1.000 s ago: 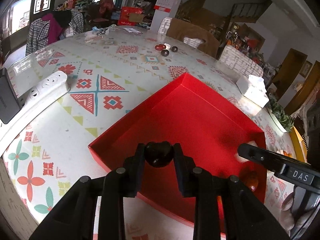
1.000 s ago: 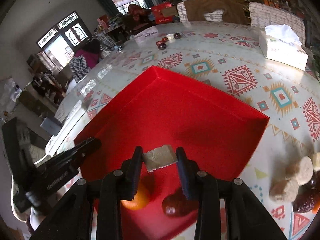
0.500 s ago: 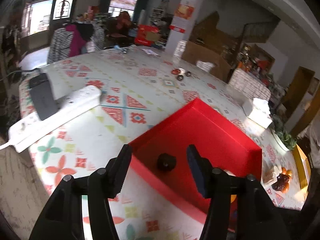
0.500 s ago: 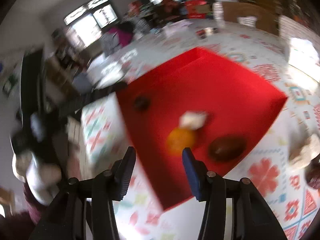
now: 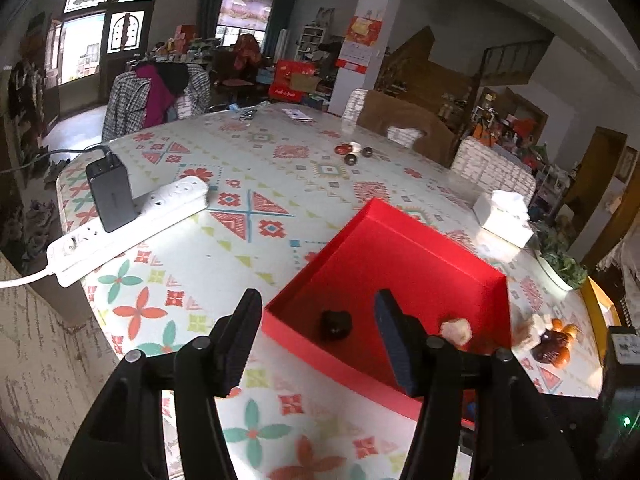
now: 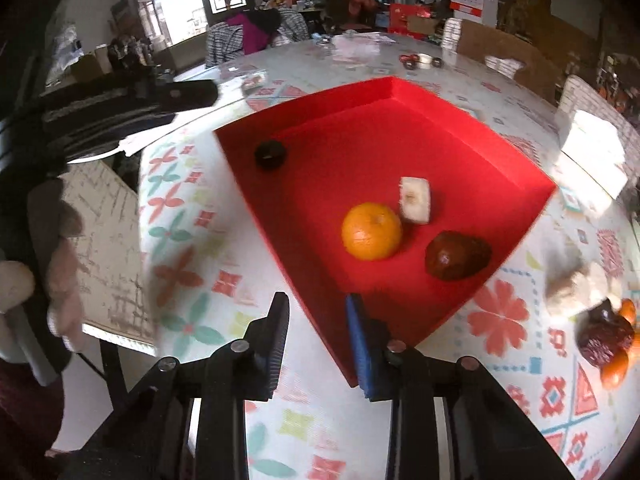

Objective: Organize fruits
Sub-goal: 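Move both open tools back toward the fruit pile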

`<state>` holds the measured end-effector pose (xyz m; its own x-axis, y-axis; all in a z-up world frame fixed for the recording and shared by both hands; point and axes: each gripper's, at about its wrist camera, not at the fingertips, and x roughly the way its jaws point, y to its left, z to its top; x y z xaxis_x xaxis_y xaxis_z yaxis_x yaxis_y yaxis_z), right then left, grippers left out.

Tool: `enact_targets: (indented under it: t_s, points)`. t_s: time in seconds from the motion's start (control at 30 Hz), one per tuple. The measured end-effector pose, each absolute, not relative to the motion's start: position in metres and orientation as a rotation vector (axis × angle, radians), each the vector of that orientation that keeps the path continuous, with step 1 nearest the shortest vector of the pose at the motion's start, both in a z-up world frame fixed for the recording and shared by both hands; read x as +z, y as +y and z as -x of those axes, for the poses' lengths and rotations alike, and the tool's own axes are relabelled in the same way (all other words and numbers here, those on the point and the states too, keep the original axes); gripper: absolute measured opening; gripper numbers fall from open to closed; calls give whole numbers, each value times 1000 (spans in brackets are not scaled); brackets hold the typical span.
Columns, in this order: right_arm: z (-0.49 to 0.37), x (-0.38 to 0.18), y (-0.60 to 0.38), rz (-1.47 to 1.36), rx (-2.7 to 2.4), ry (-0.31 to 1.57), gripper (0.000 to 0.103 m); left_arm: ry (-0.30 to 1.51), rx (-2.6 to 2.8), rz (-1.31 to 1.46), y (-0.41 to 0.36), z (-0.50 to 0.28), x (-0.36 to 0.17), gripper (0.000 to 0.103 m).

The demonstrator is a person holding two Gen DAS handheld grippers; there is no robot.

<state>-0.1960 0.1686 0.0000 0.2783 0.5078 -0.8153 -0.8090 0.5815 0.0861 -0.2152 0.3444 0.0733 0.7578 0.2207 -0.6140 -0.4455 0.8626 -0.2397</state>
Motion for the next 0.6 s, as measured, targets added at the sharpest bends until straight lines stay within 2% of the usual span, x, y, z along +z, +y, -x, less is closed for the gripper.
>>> enact_targets:
  t_s: [0.03, 0.27, 0.33, 0.4, 0.6]
  points:
    - [196, 0, 165, 369, 919, 927, 31, 609, 363, 385, 340, 214, 75, 65]
    - [192, 28, 96, 173, 872, 864, 35, 623, 243, 295, 292, 202, 85, 68]
    - [184, 36, 62, 102, 818, 845, 41, 632, 201, 270, 277, 196, 85, 71]
    - [173, 39, 23, 37, 731, 832, 54, 646, 151, 238, 258, 189, 83, 71]
    - [144, 33, -88, -132, 480, 842, 55, 700, 29, 134, 201, 166, 75, 71]
